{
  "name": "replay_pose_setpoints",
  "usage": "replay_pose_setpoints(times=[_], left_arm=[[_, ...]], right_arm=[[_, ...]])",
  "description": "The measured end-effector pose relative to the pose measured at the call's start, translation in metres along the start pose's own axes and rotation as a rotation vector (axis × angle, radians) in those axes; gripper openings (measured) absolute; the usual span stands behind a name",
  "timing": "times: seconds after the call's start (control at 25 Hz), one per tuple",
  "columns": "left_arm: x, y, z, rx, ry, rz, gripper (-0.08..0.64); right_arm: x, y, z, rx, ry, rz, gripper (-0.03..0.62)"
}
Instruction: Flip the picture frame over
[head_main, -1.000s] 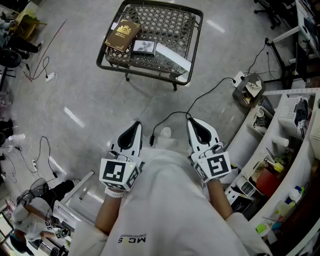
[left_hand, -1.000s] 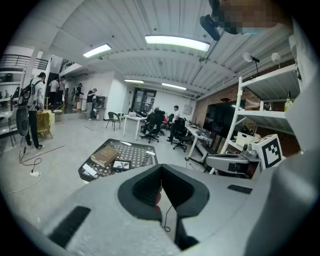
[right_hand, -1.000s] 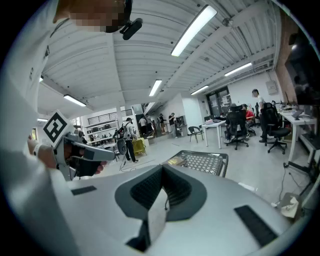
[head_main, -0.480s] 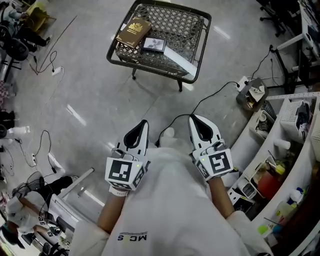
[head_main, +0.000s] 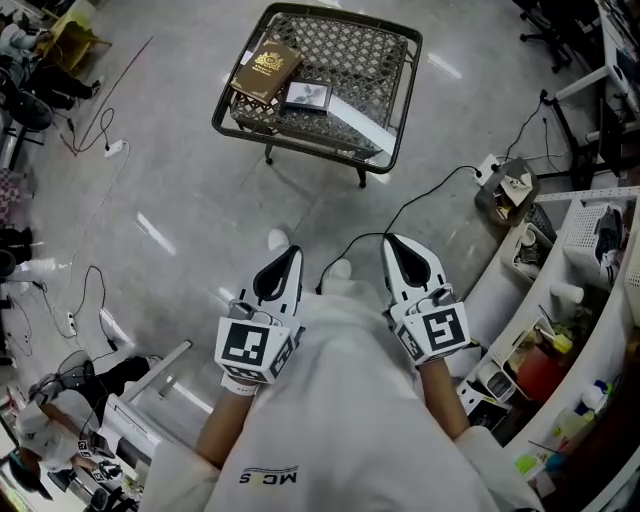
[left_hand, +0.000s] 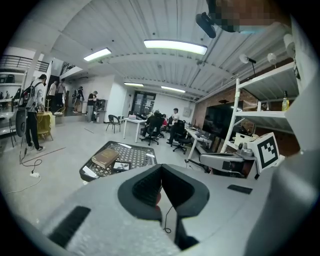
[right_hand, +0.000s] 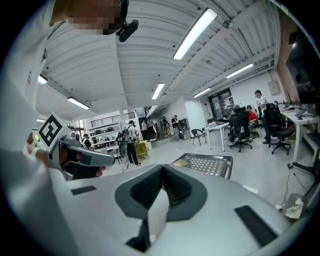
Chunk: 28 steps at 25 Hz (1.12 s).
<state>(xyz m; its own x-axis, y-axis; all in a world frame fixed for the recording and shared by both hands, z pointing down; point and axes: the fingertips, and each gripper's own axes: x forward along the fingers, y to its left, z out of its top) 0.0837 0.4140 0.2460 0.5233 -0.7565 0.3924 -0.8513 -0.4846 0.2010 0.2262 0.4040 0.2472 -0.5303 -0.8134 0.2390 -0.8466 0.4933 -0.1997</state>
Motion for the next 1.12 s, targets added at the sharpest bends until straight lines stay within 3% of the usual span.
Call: replay_pose_setpoints(times=[0.36, 0.68, 0.96, 1.12], left_arm=[[0.051, 0.052, 0.017, -0.04, 0.038, -0.041, 0.025], [0.111, 0.163, 0.075, -0.051, 0.041, -0.096, 0.025], [0.154, 0.264, 0.145, -0.008, 0.015, -0.188, 0.025], [0.176, 0.301, 0.164, -0.008, 0.013, -0.236, 0.025]], right_arm=[[0.073, -0.019, 0.012, -0.008, 0.052, -0.017, 0.018], [0.191, -0.025, 0.05, 0.003, 0.076, -0.087, 0.018], [0.291, -0.016, 0.095, 0.042, 0.06, -0.178, 0.018], [0.33, -0.013, 0.106, 0.035, 0.066, -0.224, 0.018]])
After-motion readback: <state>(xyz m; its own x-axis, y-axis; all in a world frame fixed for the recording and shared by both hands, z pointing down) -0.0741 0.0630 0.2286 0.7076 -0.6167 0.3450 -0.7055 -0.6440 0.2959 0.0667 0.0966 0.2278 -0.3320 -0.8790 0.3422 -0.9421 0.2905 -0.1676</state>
